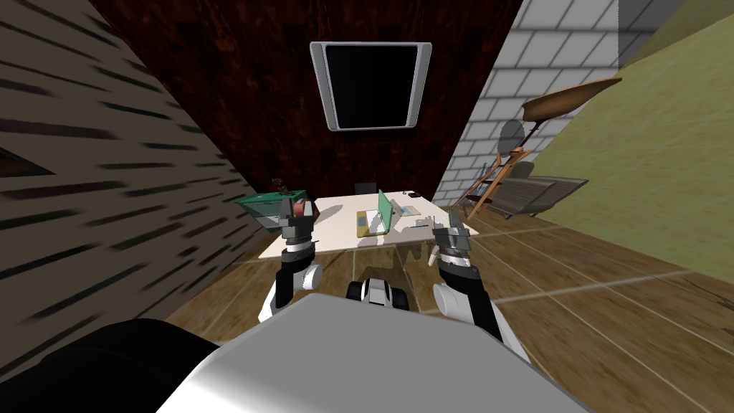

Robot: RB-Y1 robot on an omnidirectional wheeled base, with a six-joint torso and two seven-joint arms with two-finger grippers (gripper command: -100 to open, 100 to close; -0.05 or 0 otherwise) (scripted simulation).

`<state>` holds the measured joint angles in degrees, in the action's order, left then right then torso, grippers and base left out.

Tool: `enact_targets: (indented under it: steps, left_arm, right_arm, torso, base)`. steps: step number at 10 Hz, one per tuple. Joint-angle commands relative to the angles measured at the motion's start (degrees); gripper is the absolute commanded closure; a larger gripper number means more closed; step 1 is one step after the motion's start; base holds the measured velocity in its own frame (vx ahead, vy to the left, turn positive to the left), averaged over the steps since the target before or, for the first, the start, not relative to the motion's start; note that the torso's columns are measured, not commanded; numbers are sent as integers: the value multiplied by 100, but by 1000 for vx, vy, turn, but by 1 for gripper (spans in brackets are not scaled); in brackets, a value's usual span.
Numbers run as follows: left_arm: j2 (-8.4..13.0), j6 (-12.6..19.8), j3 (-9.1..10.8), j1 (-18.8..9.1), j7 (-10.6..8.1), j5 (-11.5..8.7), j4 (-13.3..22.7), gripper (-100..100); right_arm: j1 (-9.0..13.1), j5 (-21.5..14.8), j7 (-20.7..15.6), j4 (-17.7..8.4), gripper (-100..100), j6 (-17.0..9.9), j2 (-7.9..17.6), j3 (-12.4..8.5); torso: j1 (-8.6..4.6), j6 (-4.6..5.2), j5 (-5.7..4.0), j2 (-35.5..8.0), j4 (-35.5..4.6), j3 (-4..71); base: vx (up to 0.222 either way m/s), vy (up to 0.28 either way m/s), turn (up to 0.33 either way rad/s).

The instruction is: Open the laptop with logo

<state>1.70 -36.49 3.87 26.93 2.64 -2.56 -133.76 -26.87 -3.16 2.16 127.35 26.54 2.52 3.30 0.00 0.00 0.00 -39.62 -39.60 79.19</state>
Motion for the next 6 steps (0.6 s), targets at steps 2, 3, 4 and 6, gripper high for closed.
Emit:
enact_targets:
  steps: [2, 3, 4, 6]
  left_arm:
    - [0, 1, 0, 1, 0, 0, 3, 0]
    - [0, 1, 0, 1, 0, 0, 3, 0]
    - [0, 1, 0, 1, 0, 0, 3, 0]
    - [0, 1, 0, 1, 0, 0, 3, 0]
  right_arm:
    - [5, 298, 434, -110, -100, 69, 344, 113]
    - [4, 408, 595, -150, -100, 95, 405, 152]
    - [0, 532, 760, -195, -100, 125, 458, 196]
    - [-7, 667, 975, -242, -100, 157, 502, 243]
  torso:
    - [-1, 0, 0, -244, -245, 508]
    - [-2, 0, 0, -258, -261, 534]
    - [-1, 0, 0, -262, -266, 539]
    - [1, 0, 0, -266, -268, 538]
  base:
    - [13, -7, 56]
    - [19, -10, 61]
    - [19, -7, 78]
    - [20, -6, 55]
